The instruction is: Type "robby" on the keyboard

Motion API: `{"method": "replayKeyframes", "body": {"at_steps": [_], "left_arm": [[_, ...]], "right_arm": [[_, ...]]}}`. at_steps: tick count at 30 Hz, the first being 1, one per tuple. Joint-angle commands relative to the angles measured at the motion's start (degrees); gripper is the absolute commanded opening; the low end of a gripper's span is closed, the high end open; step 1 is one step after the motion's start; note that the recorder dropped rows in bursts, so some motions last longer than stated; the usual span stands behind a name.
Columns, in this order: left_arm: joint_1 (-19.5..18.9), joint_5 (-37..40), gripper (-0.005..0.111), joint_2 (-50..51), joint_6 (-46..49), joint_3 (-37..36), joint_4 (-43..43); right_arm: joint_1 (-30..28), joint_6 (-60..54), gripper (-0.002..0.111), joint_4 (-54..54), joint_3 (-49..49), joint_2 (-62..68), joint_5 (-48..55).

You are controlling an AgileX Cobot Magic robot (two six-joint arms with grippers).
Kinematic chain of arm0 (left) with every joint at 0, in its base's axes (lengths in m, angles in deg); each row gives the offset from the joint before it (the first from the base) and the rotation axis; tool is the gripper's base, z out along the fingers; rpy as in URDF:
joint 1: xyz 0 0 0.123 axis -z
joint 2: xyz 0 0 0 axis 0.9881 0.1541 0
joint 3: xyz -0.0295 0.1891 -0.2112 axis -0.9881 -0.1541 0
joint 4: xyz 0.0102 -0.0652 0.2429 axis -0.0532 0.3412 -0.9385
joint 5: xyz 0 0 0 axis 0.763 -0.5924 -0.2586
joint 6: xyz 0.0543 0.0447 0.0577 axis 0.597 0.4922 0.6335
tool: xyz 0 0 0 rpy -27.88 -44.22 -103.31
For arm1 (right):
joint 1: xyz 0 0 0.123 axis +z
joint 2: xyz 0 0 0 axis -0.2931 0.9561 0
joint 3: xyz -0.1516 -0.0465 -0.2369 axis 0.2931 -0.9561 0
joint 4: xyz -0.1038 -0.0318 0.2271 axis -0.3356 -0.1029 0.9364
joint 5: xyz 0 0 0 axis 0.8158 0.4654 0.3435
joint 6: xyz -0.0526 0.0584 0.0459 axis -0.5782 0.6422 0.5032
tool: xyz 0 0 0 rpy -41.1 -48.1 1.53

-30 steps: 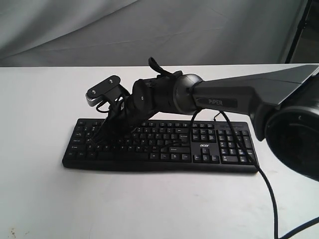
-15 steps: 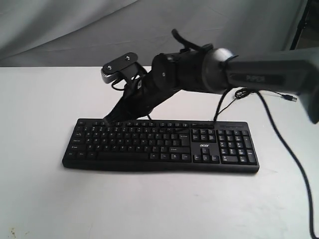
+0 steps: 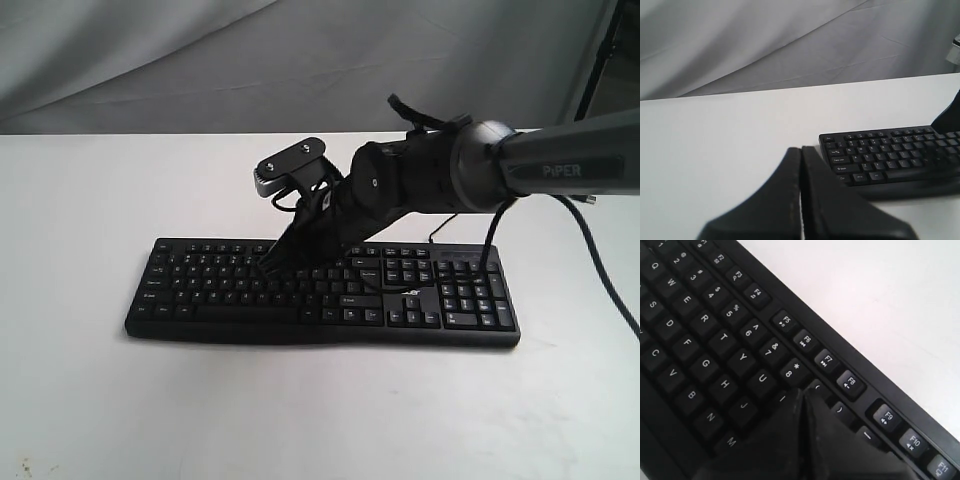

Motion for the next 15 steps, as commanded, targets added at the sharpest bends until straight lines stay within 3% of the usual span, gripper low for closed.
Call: {"method": "replayKeyframes", "body": {"at_steps": [1, 15], "left_arm": [[0.4, -0.4, 0.000, -0.2, -0.2, -0.2, -0.3], [0.4, -0.4, 0.000, -0.2, -0.2, -0.2, -0.3]], "right_arm": [[-0.1, 0.2, 0.000, -0.3, -0.1, -0.1, -0.3], [-1.1, 0.2, 0.000, -0.8, -1.3, 0.5, -1.6]]}}
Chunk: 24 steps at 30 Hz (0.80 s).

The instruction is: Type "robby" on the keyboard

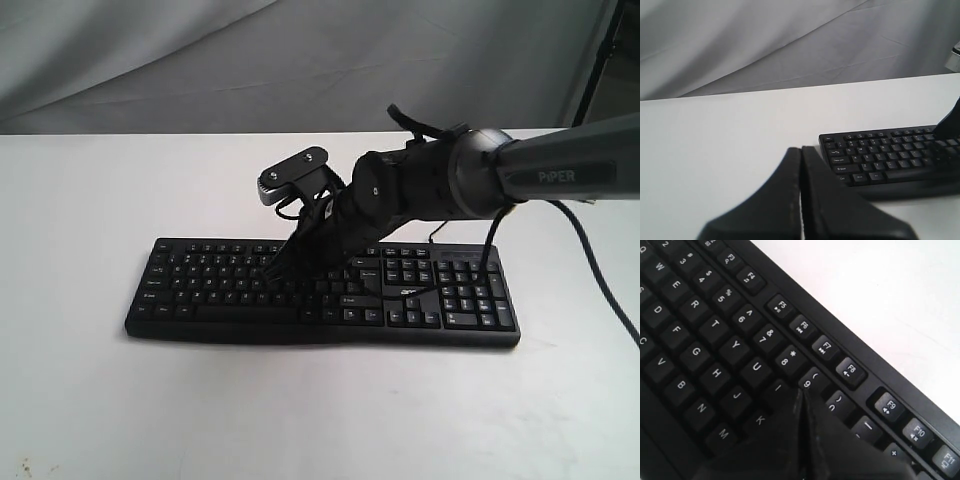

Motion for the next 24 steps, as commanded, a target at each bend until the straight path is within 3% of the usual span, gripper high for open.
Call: {"method": "replayKeyframes", "body": {"at_steps": [1, 24], "left_arm": [[0.4, -0.4, 0.000, -0.2, -0.2, -0.2, -0.3], [0.4, -0.4, 0.000, -0.2, -0.2, -0.2, -0.3]], "right_arm": [[-1.0, -0.1, 0.000, -0.8, -0.4, 0.0, -0.9], [-0.3, -0.1, 0.000, -0.9, -0.4, 1.0, -1.1]]}}
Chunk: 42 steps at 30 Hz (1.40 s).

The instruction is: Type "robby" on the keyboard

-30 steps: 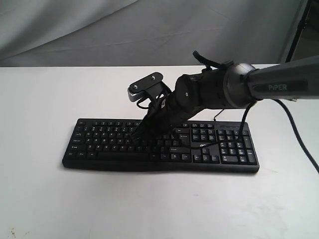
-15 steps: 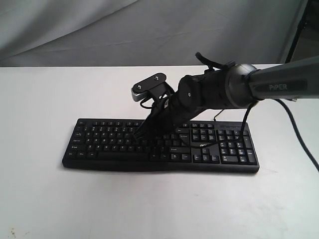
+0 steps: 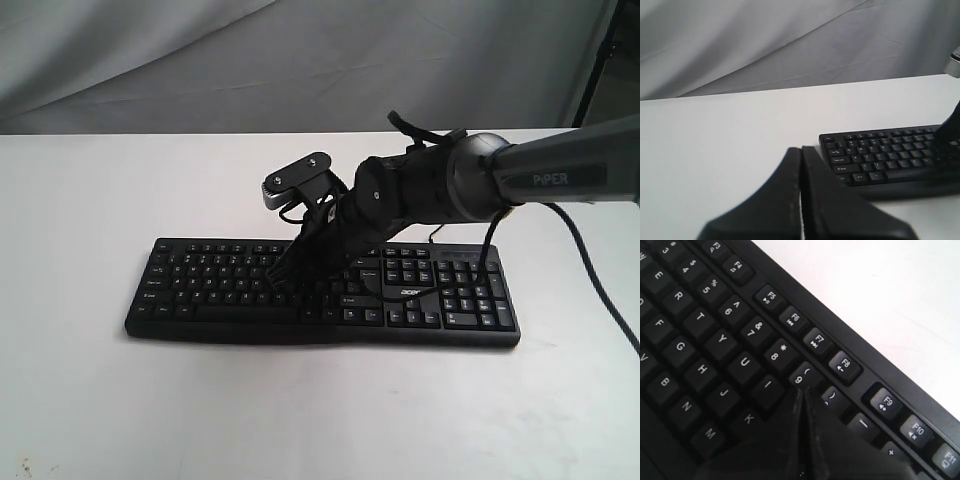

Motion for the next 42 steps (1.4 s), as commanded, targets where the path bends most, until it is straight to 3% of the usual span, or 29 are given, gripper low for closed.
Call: {"method": "replayKeyframes", "body": {"at_steps": [1, 15, 26, 36, 42], "left_arm": [[0.4, -0.4, 0.000, -0.2, -0.2, -0.2, -0.3], [0.4, -0.4, 0.000, -0.2, -0.2, -0.2, -0.3], [0.4, -0.4, 0.000, -0.2, -0.2, -0.2, -0.3], [0.4, -0.4, 0.000, -0.2, -0.2, -0.2, -0.3], [0.4, -0.4, 0.000, -0.2, -0.2, -0.2, -0.3]], "right_arm": [[0.3, -0.1, 0.000, -0.8, -0.4, 0.0, -0.8], [0.7, -0.1, 0.000, -1.2, -0.4, 1.8, -1.0], [0.8, 1.3, 0.000, -4.5, 0.2, -4.5, 1.3], [7.6, 1.3, 0.000, -3.6, 2.6, -3.3, 2.8], [8.8, 1.3, 0.000, -1.6, 2.6, -0.7, 0.0]]}}
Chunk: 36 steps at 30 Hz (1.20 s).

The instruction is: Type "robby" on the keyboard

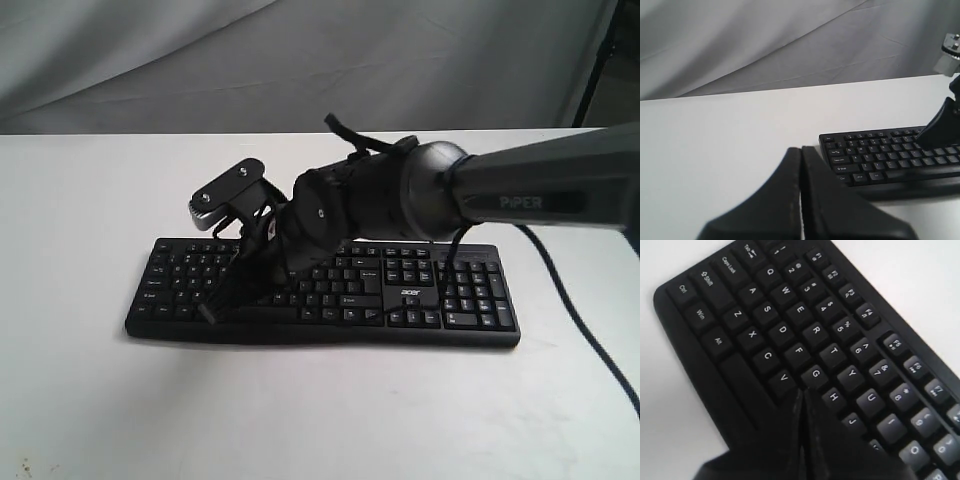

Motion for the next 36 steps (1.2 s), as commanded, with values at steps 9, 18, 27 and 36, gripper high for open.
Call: {"method": "replayKeyframes", "body": {"at_steps": [9, 18, 27, 36], "left_arm": [[0.4, -0.4, 0.000, -0.2, -0.2, -0.2, -0.3], [0.4, -0.4, 0.000, -0.2, -0.2, -0.2, -0.3], [0.4, -0.4, 0.000, -0.2, -0.2, -0.2, -0.3], [0.4, -0.4, 0.000, -0.2, -0.2, -0.2, -0.3]], "right_arm": [[0.4, 0.2, 0.000, 3.1, 0.4, 2.2, -5.0], [0.4, 0.1, 0.000, 3.8, 0.4, 3.1, -4.2], [0.3, 0.0, 0.000, 3.4, 0.4, 3.7, -4.3], [0.3, 0.0, 0.000, 1.6, 0.4, 2.9, -4.8]]}}
